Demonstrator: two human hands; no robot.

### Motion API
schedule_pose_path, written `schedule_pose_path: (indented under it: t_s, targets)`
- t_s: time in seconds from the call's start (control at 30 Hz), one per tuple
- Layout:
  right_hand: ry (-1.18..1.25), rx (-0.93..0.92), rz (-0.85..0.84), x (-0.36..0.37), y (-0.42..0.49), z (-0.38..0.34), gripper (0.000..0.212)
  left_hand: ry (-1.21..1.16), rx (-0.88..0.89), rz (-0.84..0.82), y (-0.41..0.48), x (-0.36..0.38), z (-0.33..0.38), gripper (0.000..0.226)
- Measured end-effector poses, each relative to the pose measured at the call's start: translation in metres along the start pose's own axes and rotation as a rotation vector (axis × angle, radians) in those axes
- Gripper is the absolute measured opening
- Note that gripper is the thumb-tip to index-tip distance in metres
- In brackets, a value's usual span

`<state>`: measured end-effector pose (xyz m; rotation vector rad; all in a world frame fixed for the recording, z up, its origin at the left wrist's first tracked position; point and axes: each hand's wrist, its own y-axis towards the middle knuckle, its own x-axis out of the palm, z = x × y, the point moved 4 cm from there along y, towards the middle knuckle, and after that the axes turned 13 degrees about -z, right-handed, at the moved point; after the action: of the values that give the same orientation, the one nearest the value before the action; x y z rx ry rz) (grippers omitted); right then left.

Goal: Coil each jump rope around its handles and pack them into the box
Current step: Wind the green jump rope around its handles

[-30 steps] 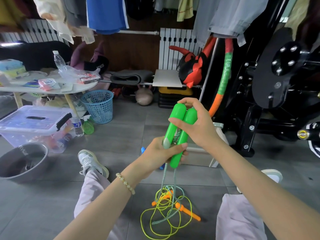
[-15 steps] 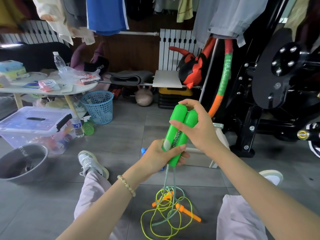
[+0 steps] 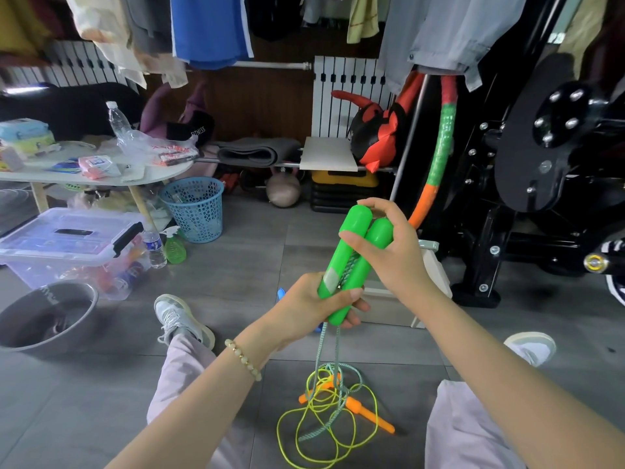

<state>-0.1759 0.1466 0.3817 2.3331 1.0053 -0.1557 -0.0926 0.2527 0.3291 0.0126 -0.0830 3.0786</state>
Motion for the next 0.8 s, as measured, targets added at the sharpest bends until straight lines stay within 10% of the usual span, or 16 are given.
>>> schedule_pose_path:
  t_s: [0.17,0.3,0.47,0.63,0.8]
  targets:
    - [0.312,0.251,-0.132,0.007,-0.005,0.014,0.083,-0.031,0.011,0.004,0.004,-0.002,0.001,0.02]
    - [0.431,0.413,-0.543,0.035,-0.029,0.032,0.069,-0.077,0.04,0.06,0.008,-0.007,0.005,0.012]
    - [0.362,0.479,-0.596,0.037,-0.033,0.041,0.081,-0.166,0.047,0.106,0.012,-0.021,0.002,0.018]
    - [0.119,0.49,-0.539,0.03,-0.031,0.04,0.026,-0.227,0.045,0.142,0.013,-0.034,0.005,0.015]
    - [-0.164,0.39,-0.54,0.023,-0.022,0.039,0.015,-0.14,0.005,0.135,0.016,-0.043,0.007,0.016]
